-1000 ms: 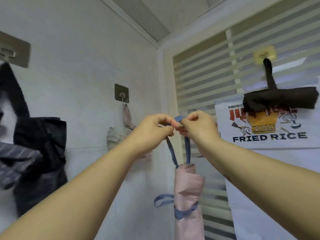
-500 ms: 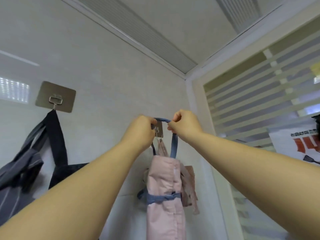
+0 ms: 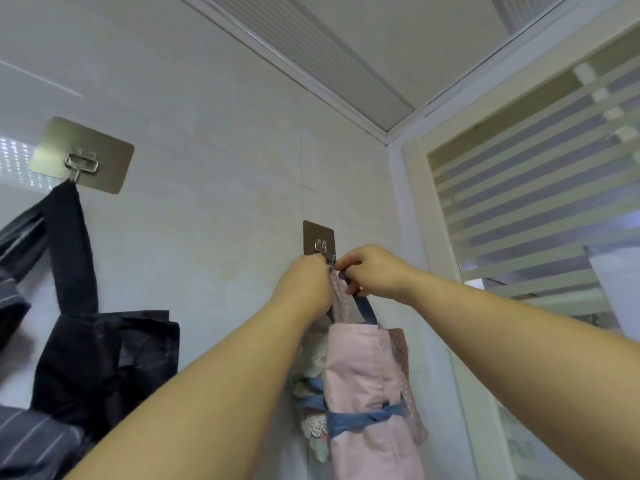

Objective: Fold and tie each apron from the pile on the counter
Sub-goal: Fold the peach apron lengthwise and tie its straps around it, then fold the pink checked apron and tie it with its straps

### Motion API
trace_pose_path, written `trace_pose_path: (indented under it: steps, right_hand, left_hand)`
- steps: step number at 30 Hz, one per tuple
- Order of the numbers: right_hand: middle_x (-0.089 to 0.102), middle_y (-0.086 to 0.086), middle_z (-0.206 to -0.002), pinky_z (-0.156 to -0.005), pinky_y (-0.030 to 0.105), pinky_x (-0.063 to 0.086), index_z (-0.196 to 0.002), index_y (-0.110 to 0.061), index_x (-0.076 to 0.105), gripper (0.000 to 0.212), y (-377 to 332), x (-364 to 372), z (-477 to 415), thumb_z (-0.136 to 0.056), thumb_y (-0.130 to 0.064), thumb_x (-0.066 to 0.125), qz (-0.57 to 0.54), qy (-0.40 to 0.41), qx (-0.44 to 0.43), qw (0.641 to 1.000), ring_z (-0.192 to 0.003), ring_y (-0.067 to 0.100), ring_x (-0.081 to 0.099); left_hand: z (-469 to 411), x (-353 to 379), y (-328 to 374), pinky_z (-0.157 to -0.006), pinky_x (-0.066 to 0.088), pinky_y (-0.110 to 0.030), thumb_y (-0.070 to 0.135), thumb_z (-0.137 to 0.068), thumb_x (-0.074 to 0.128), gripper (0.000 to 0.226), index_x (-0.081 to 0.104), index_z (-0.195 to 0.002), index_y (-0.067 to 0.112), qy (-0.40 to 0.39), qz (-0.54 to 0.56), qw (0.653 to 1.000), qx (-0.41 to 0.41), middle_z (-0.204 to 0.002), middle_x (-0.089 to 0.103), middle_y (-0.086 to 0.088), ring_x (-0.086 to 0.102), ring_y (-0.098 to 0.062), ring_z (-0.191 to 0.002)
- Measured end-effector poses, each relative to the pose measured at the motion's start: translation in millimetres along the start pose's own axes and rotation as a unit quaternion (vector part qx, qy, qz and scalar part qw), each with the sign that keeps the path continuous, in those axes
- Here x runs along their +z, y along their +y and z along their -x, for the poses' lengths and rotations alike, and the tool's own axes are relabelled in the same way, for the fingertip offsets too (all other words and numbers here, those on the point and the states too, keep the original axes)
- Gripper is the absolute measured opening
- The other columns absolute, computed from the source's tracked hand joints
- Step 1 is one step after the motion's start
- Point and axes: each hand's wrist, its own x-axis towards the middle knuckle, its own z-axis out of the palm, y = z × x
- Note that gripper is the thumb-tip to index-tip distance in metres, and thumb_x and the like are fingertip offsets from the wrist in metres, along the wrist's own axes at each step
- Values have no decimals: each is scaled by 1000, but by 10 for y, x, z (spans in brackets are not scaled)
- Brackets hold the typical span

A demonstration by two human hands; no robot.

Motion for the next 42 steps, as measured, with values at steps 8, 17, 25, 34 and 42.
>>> trace_pose_path:
  steps: [8, 17, 25, 34, 42]
  right_hand:
    - [65, -2, -96, -71, 19, 44, -104, -12, 69, 18, 84, 82, 468, -91, -9, 57, -44, 28, -22, 998, -90, 11, 59]
    - [59, -7, -126, -97, 13, 39, -131, -19, 56, 35, 374, 258, 1491, -96, -22, 52, -66, 29, -15, 997, -115, 7, 54]
    - [69, -4, -111, -95, 18, 46, -119, -14, 65, 26, 717, -87, 2863, -95, -18, 55, -74, -18, 114, 991, -103, 3, 63]
    - [70, 1, -83, -73, 14, 48, -101, -7, 69, 15, 1371, -477, 5477, -94, -9, 56, -76, -13, 410, 909, -68, 2, 63]
    - [67, 4, -79, -73, 17, 52, -102, 0, 66, 14, 1437, -1108, 7677, -94, -2, 54, -48, 41, 606, 793, -69, 12, 61]
  left_hand:
    - [308, 19, -67, -84, 47, -31, 29, -93, 50, 37, 55, -127, 15, -14, 77, 997, -10, -120, 60, -13, 59, -30, -104]
    - [1328, 156, 123, -103, 36, -34, 23, -87, 56, 26, 64, -111, 28, 154, 159, 975, 3, -119, 48, 7, 41, -18, -119]
    - [2458, 684, 986, -92, 44, -37, 27, -82, 50, 25, 66, -101, 26, 71, 297, 951, 54, -103, 55, 12, 55, -13, -104]
    - [4425, 1632, 2351, -77, 51, -35, 19, -88, 54, 15, 65, -93, 28, -260, 435, 862, 18, -91, 66, 10, 59, -9, -83]
    - [6117, 1733, 3478, -75, 45, -28, 23, -92, 50, 18, 64, -99, 32, -493, 394, 771, 87, -82, 56, 18, 54, -4, -81]
